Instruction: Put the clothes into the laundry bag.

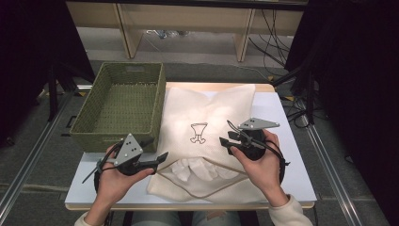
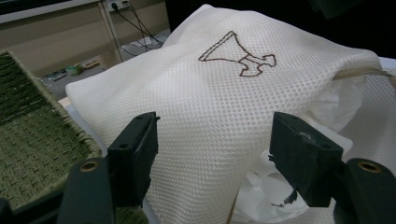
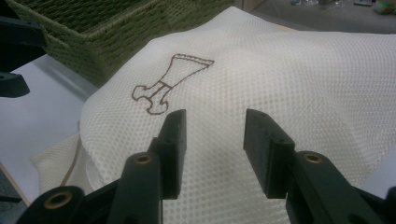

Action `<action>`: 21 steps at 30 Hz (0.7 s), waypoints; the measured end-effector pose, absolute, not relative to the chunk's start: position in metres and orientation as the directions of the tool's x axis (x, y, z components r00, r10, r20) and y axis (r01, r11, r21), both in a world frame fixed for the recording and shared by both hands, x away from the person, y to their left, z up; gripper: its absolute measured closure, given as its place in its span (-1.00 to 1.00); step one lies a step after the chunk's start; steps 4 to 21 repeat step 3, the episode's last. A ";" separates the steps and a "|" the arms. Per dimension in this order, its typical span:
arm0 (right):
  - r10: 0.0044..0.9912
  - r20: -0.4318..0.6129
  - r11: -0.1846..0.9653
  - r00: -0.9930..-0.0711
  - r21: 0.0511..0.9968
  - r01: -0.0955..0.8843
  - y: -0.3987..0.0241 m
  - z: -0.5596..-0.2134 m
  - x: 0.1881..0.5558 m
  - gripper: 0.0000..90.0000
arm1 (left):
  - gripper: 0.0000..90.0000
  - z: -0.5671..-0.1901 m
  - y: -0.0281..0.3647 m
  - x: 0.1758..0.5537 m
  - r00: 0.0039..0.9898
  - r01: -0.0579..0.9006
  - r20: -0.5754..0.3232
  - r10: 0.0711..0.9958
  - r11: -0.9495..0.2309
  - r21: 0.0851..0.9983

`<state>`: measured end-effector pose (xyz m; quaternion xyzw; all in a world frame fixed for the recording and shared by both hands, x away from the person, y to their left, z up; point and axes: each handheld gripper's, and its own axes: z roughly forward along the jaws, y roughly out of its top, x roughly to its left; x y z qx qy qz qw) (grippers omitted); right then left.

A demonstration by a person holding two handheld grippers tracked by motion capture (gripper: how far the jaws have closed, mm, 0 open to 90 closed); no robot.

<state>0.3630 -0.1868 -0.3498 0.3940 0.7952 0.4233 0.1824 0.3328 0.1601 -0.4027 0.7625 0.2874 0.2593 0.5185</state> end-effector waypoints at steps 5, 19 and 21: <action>0.791 0.067 0.310 -0.608 0.813 0.493 -0.188 -0.348 0.362 0.33 | -0.29 -0.402 0.162 0.333 0.696 0.173 0.094 0.712 -0.293 0.940; 0.791 0.067 0.310 -0.608 0.813 0.493 -0.188 -0.348 0.362 0.33 | -0.29 -0.402 0.162 0.333 0.696 0.173 0.094 0.712 -0.293 0.940; 0.791 0.067 0.310 -0.608 0.813 0.493 -0.188 -0.348 0.362 0.33 | -0.29 -0.402 0.162 0.333 0.696 0.173 0.094 0.712 -0.293 0.940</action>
